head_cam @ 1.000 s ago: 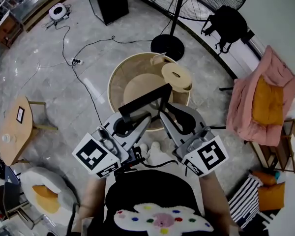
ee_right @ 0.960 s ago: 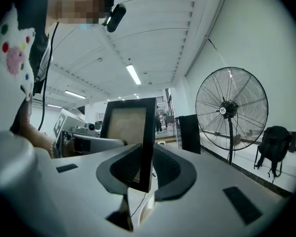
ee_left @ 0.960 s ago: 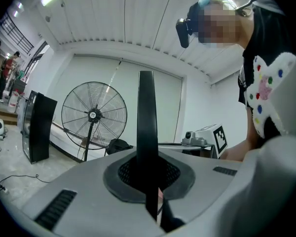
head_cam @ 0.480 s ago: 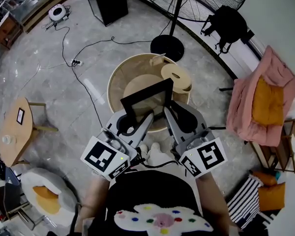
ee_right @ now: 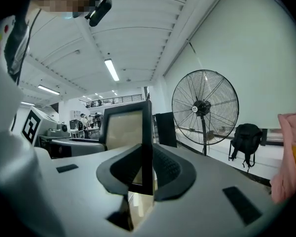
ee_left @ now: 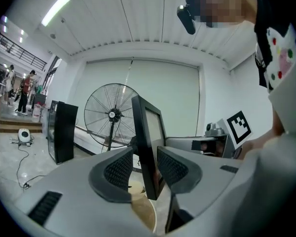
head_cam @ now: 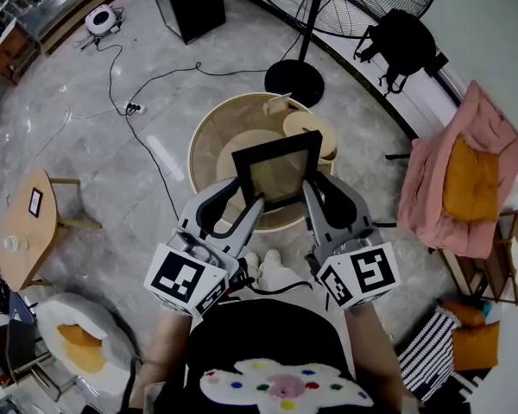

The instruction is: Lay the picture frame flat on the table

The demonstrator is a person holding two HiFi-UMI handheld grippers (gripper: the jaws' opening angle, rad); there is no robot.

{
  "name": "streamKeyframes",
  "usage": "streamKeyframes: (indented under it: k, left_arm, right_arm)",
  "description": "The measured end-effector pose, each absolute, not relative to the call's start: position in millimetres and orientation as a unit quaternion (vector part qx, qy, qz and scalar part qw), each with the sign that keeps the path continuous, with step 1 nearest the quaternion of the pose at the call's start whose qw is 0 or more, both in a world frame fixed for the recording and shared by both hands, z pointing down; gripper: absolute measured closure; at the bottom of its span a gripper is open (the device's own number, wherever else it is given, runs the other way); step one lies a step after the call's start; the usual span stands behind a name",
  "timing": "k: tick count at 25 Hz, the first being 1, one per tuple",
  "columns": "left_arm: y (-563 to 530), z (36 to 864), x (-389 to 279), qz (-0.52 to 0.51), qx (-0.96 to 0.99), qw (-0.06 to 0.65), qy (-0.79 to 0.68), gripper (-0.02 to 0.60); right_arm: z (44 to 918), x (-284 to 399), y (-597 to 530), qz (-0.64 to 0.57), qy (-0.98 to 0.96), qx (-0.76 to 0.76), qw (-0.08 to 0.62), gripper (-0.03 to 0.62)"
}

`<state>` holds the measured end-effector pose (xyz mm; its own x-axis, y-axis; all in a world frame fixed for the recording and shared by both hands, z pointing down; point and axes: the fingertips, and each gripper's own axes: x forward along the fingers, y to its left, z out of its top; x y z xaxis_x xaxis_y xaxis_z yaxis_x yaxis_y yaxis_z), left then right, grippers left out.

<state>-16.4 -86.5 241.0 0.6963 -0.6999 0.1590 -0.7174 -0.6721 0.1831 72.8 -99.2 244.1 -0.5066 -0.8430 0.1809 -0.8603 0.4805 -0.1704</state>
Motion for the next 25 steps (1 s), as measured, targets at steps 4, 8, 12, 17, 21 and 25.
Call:
streamKeyframes:
  k: [4, 8, 12, 17, 21, 25]
  left_arm:
    - [-89.7, 245.0, -19.7, 0.049, 0.909, 0.110, -0.400, 0.475]
    - [-94.5, 250.7, -20.7, 0.050, 0.904, 0.125, -0.405, 0.483]
    - [-97.6, 257.1, -21.5, 0.059, 0.905, 0.130, -0.402, 0.486]
    - [-100.3, 272.0, -17.7, 0.074, 0.904, 0.141, -0.396, 0.486]
    - [-101.8, 287.4, -17.4, 0.087, 0.904, 0.156, -0.389, 0.488]
    - [-104.5, 303.6, -18.3, 0.100, 0.900, 0.169, -0.389, 0.488]
  right_arm:
    - [247.0, 71.5, -101.4, 0.118, -0.856, 0.502, 0.044, 0.510]
    - [252.1, 71.4, -102.0, 0.120, -0.858, 0.497, 0.051, 0.510]
    - [259.0, 70.6, -103.6, 0.126, -0.859, 0.493, 0.059, 0.510]
    - [274.5, 73.8, -104.8, 0.140, -0.858, 0.490, 0.071, 0.510]
    - [288.9, 74.3, -104.5, 0.149, -0.861, 0.478, 0.086, 0.510]
    - [305.3, 74.3, -106.6, 0.163, -0.858, 0.477, 0.098, 0.510]
